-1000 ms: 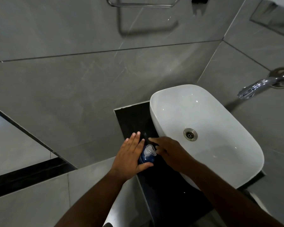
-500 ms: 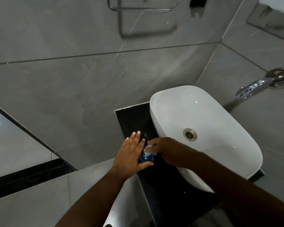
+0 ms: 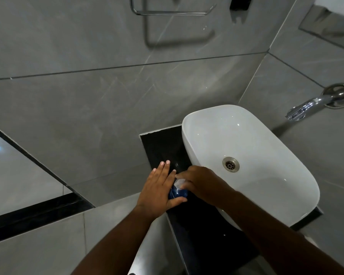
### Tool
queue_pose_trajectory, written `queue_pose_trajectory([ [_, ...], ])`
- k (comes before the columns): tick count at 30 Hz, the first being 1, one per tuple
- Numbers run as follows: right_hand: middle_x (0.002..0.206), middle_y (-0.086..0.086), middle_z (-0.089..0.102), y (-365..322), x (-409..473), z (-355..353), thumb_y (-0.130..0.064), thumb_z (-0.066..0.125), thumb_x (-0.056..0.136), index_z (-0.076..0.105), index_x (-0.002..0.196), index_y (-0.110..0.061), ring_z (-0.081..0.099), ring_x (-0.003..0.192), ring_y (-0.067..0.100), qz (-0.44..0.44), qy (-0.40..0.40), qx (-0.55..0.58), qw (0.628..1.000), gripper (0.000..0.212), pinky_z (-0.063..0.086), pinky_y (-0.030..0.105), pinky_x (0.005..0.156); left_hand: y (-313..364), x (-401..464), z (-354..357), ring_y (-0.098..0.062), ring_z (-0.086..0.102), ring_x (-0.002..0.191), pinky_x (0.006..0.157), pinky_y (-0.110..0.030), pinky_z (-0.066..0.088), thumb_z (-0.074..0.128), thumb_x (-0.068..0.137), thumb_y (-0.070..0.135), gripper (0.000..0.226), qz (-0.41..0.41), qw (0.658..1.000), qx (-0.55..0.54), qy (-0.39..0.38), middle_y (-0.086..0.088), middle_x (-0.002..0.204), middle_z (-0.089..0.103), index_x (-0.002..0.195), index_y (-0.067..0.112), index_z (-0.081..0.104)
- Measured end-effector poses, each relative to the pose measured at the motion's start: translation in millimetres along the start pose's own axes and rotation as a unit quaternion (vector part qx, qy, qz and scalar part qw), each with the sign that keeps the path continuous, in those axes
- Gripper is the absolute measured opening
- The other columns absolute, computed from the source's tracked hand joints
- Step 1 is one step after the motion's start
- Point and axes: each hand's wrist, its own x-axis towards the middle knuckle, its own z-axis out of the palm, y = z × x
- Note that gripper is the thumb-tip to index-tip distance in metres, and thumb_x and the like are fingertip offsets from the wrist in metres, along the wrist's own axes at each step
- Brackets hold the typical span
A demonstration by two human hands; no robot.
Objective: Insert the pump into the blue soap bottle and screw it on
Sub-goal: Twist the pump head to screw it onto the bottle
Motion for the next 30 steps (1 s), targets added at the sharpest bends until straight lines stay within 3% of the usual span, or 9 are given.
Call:
queue_pose_trajectory([
  [4,0.113,0.008,0.066,3.0,-5.7,13.6,-0.039,0.061,0.087,0.053,0.127,-0.019,0.062,0.095,0.017,-0.017,0.128,0.103,0.986,0.045,0.052,0.028,0.086,0.9,-1.1,1.8,-0.018,-0.013,0.147,0.118,-0.041,-0.002,0.032,0.085,0.084,0.093,-0.012,1.0,-0.006,-0.003,-0.006,0.161,-0.002,0.152,0.02,0.023],
  [7,0.107,0.005,0.066,9.7,-4.0,24.9,-0.041,0.06,0.086,0.049,0.131,-0.021,0.054,0.085,0.005,-0.01,0.167,0.118,0.979,0.051,0.04,0.01,0.075,0.9,-2.0,2.0,-0.017,-0.014,0.147,0.117,-0.041,-0.002,0.033,0.085,0.084,0.093,-0.015,1.0,-0.015,0.001,-0.005,0.161,-0.003,0.152,0.021,0.021],
  [10,0.105,0.009,0.064,10.8,-1.0,29.5,-0.038,0.057,0.09,0.055,0.124,-0.016,0.054,0.086,0.011,-0.039,0.165,0.083,0.982,0.04,0.042,0.019,0.079,-0.1,-1.9,2.5,-0.016,-0.013,0.147,0.117,-0.041,-0.001,0.036,0.085,0.083,0.091,-0.015,0.999,-0.03,0.004,-0.004,0.16,-0.002,0.151,0.023,0.022],
  [12,0.114,0.014,0.063,11.0,1.4,32.3,-0.03,0.059,0.09,0.058,0.122,-0.009,0.058,0.099,0.021,-0.061,0.142,0.074,0.985,0.038,0.041,0.023,0.087,-0.3,-2.3,3.7,-0.015,-0.013,0.147,0.117,-0.041,-0.001,0.038,0.084,0.083,0.092,-0.019,0.999,-0.04,0.004,-0.003,0.16,-0.002,0.151,0.022,0.024],
  [14,0.123,0.014,0.061,9.9,2.7,32.1,-0.025,0.059,0.092,0.057,0.123,-0.006,0.054,0.108,0.015,-0.064,0.117,0.11,0.985,0.037,0.038,0.019,0.093,0.0,-2.5,5.0,-0.016,-0.012,0.147,0.118,-0.041,0.0,0.039,0.083,0.084,0.092,-0.021,0.999,-0.046,0.002,-0.002,0.16,-0.002,0.151,0.022,0.025],
  [17,0.108,0.004,0.066,8.4,2.1,29.1,-0.034,0.06,0.089,0.061,0.116,-0.017,0.05,0.093,-0.001,-0.06,0.164,0.143,0.974,0.032,0.038,0.014,0.084,-0.1,-2.0,4.0,-0.015,-0.014,0.147,0.118,-0.041,0.0,0.036,0.083,0.085,0.093,-0.021,0.999,-0.046,-0.004,-0.002,0.16,-0.003,0.152,0.023,0.023],
  [21,0.116,0.002,0.06,10.8,-1.0,34.9,-0.033,0.067,0.082,0.046,0.134,-0.02,0.055,0.097,0.01,0.007,0.156,0.187,0.97,0.057,0.04,0.016,0.084,-1.3,-1.3,3.1,-0.014,-0.02,0.145,0.118,-0.041,-0.003,0.032,0.082,0.087,0.097,-0.025,0.999,-0.04,-0.017,-0.002,0.16,-0.008,0.154,0.023,0.017],
  [25,0.105,0.009,0.063,12.0,6.0,39.1,-0.027,0.067,0.085,0.062,0.112,-0.01,0.059,0.09,0.016,0.041,0.142,0.174,0.974,0.033,0.042,0.02,0.078,-1.4,-1.3,4.6,-0.013,-0.019,0.145,0.117,-0.04,-0.003,0.032,0.081,0.087,0.097,-0.027,0.998,-0.05,-0.013,-0.001,0.16,-0.007,0.152,0.022,0.021],
  [30,0.094,0.002,0.057,8.6,7.9,43.0,-0.028,0.065,0.085,0.063,0.099,-0.01,0.052,0.08,0.012,0.041,0.164,0.15,0.974,0.023,0.036,0.015,0.068,-3.4,-1.5,6.3,-0.01,-0.02,0.145,0.116,-0.037,-0.005,0.037,0.082,0.085,0.095,-0.021,0.998,-0.054,-0.011,-0.001,0.16,-0.006,0.151,0.022,0.023],
])
